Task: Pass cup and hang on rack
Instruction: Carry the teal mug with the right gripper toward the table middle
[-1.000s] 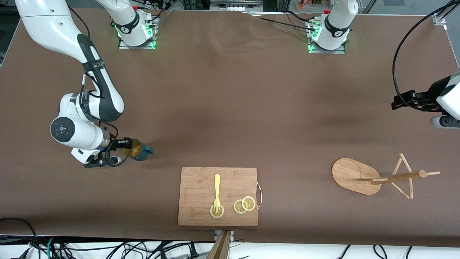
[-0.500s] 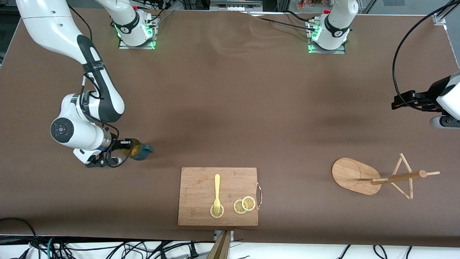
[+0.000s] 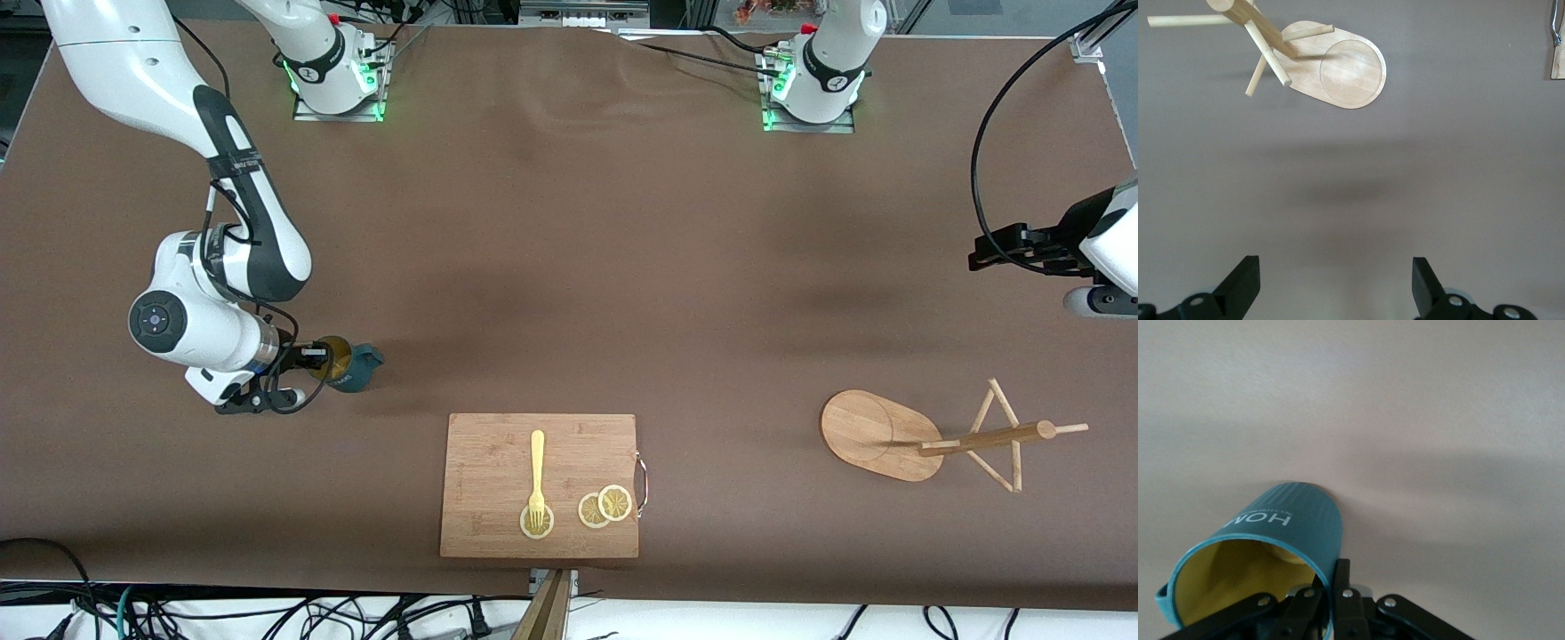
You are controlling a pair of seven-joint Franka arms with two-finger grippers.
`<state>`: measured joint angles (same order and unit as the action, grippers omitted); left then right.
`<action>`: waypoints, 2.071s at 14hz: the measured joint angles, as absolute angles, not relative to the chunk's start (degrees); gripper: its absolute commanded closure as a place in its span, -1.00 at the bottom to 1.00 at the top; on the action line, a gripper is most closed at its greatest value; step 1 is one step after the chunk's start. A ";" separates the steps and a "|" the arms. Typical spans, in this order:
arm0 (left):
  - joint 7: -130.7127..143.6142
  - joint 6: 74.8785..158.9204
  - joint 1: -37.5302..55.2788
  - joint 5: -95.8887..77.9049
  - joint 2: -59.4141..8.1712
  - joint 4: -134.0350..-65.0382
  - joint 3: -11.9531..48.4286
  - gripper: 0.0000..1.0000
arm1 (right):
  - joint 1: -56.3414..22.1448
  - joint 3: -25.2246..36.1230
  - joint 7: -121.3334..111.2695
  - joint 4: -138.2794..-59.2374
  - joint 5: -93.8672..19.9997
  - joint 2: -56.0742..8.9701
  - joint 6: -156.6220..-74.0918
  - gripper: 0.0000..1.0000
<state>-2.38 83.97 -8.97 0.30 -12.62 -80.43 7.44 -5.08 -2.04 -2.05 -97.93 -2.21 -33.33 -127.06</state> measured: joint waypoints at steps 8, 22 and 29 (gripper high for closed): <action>-2.38 83.97 -8.77 0.30 -12.62 -80.42 7.45 -1.00 | -18.25 -2.60 23.84 -87.75 -2.39 -33.63 -116.08 1.00; -2.38 83.72 -8.65 0.30 -12.62 -80.42 7.29 -1.00 | -44.16 -2.72 61.53 -65.92 -7.73 -45.65 -111.27 1.00; -2.38 83.59 -8.66 0.30 -12.62 -80.42 7.17 -1.00 | -51.57 -2.42 64.51 -64.52 -7.00 -50.89 -116.83 1.00</action>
<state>-2.38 83.59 -8.66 0.30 -12.62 -80.42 7.17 -51.57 -2.42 64.51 -64.52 -7.00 -50.89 -116.83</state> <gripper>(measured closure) 0.000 0.960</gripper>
